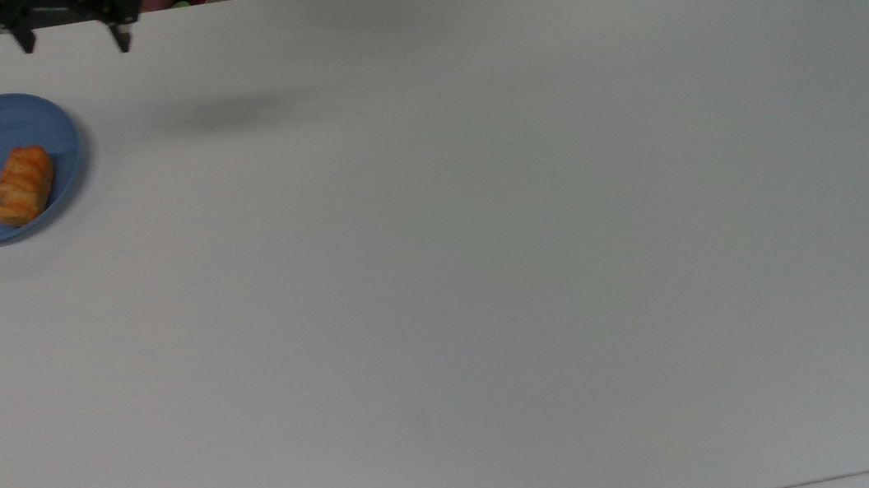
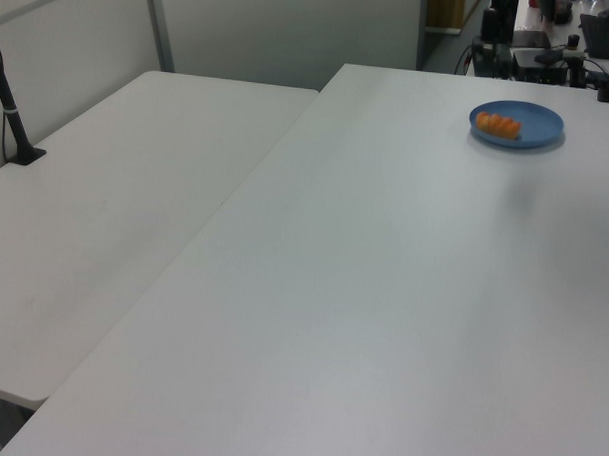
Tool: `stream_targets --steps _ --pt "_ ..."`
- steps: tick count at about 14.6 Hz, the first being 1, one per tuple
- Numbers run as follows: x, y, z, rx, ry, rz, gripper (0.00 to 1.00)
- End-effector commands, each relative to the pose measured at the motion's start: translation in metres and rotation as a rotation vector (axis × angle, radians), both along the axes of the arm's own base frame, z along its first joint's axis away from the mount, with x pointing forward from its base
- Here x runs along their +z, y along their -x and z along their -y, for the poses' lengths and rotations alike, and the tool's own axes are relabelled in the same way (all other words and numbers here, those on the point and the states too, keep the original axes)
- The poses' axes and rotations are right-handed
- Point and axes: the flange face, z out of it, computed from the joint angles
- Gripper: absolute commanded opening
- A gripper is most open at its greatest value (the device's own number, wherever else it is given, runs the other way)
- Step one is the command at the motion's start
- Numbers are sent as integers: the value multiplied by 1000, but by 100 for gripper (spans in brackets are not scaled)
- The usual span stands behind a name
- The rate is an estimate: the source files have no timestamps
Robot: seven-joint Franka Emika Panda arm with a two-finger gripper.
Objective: Put the bread on the table
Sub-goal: 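Move the open gripper over the orange bread roll on the blue plate, then lower the gripper and close it on the bread roll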
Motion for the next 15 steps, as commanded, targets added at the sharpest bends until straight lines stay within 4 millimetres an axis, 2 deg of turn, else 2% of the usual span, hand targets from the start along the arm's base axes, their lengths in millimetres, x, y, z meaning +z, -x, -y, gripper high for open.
stream_targets --steps 1,5,7,10,12,14,15 --pt "-31 -2 58 -21 22 66 100" --pt "-82 1 105 -10 53 21 100" --pt "-106 2 122 -24 61 7 100" --pt "-158 10 141 -49 78 -8 100" --pt "-181 11 150 -57 98 -13 100" --pt "-199 9 151 -53 115 -6 100" --pt "-207 10 149 -57 114 0 92"
